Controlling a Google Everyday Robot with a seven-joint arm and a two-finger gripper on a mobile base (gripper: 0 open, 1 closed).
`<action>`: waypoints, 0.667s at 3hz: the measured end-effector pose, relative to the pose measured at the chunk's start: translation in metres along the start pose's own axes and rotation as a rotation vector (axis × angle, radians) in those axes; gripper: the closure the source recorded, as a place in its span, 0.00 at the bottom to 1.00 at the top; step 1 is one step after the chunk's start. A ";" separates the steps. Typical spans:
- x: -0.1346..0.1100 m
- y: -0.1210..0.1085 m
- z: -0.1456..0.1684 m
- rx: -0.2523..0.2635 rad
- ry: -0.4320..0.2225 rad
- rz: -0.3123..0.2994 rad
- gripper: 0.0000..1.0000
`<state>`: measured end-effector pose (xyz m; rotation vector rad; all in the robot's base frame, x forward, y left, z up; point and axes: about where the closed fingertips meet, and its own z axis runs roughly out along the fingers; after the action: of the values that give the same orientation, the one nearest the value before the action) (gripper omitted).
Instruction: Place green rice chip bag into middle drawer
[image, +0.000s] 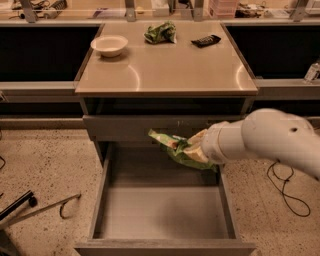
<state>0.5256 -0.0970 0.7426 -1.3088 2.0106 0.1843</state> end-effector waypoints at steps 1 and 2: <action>0.053 0.066 0.076 -0.078 0.010 0.081 1.00; 0.134 0.145 0.153 -0.197 0.079 0.168 1.00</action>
Offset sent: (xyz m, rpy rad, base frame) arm -0.0516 0.0783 -0.3764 0.2782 0.0468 -0.2210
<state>0.4473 -0.0542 0.5090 -1.2818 2.2158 0.4245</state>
